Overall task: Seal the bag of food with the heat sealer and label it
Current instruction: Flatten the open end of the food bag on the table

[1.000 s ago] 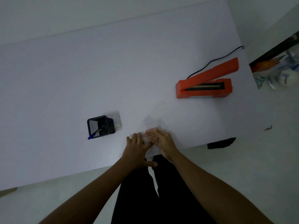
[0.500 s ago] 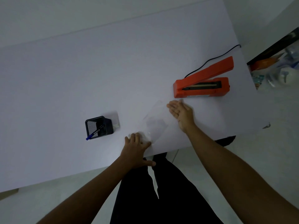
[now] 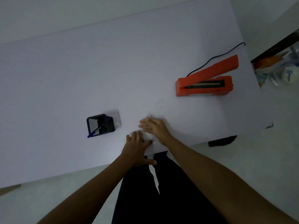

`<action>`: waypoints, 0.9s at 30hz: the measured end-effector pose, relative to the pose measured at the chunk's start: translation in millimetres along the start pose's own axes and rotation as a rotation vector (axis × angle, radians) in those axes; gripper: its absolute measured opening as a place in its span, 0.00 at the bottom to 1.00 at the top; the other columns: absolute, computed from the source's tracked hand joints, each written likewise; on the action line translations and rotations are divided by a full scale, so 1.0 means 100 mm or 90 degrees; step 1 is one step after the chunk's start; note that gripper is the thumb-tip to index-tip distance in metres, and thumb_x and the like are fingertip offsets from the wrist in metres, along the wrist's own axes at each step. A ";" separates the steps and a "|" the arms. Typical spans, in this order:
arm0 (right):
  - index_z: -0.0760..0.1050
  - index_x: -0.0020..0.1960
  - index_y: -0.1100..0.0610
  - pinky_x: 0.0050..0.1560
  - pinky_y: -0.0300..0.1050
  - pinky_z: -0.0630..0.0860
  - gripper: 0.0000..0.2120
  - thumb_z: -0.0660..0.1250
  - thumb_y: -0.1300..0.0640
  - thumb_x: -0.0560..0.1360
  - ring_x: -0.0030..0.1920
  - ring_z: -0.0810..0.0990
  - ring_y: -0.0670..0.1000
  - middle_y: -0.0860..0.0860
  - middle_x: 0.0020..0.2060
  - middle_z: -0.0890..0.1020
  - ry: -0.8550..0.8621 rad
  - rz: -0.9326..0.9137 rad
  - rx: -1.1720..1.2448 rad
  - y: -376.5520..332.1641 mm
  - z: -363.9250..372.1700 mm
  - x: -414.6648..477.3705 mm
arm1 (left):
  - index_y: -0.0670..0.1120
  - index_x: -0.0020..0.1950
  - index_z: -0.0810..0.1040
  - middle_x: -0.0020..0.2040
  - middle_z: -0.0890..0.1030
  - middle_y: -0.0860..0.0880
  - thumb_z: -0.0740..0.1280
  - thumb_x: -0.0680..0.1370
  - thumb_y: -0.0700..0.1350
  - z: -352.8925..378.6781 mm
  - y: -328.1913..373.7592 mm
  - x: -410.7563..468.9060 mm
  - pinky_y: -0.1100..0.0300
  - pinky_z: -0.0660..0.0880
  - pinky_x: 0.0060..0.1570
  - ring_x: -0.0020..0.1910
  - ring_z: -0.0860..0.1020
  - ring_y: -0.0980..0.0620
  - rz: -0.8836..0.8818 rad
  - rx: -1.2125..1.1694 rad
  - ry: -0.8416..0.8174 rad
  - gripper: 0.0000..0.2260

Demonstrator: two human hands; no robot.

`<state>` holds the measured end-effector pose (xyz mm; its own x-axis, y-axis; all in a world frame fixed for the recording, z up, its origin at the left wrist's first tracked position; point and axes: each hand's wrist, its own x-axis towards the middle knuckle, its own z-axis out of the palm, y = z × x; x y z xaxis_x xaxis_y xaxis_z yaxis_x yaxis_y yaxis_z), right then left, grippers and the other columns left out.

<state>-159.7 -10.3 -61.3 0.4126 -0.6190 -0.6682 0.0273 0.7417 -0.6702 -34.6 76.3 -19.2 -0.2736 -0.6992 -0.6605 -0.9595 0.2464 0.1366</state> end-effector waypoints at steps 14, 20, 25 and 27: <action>0.76 0.58 0.69 0.53 0.44 0.81 0.20 0.57 0.51 0.83 0.52 0.85 0.55 0.61 0.51 0.84 0.198 -0.117 0.075 -0.68 -0.54 0.46 | 0.58 0.73 0.59 0.72 0.61 0.35 0.53 0.62 0.81 0.00 -0.02 -0.02 0.38 0.60 0.66 0.71 0.59 0.33 0.009 -0.003 0.019 0.45; 0.78 0.52 0.68 0.50 0.45 0.82 0.19 0.59 0.52 0.82 0.49 0.85 0.56 0.62 0.47 0.84 0.295 -0.163 0.044 -0.75 -0.57 0.51 | 0.57 0.73 0.61 0.71 0.62 0.34 0.52 0.61 0.81 -0.01 0.00 -0.02 0.38 0.60 0.65 0.70 0.60 0.33 0.004 -0.002 0.032 0.46; 0.82 0.48 0.65 0.51 0.46 0.81 0.16 0.61 0.55 0.81 0.48 0.85 0.54 0.60 0.45 0.85 0.454 -0.224 0.010 -0.65 -0.55 0.33 | 0.57 0.73 0.60 0.72 0.62 0.35 0.53 0.61 0.81 -0.02 -0.02 -0.03 0.38 0.61 0.66 0.70 0.59 0.33 -0.002 -0.004 0.024 0.46; 0.83 0.45 0.61 0.51 0.48 0.81 0.13 0.62 0.57 0.79 0.46 0.85 0.55 0.57 0.43 0.86 0.530 -0.214 0.015 -0.55 -0.56 0.13 | 0.58 0.73 0.60 0.72 0.61 0.34 0.53 0.62 0.81 -0.01 -0.02 -0.03 0.37 0.60 0.66 0.71 0.59 0.33 -0.001 -0.009 0.020 0.46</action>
<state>-207.2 -73.2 -51.4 -0.4133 -0.7845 -0.4623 0.0498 0.4874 -0.8717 -31.9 77.1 -16.8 -0.2739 -0.7205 -0.6370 -0.9607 0.2356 0.1466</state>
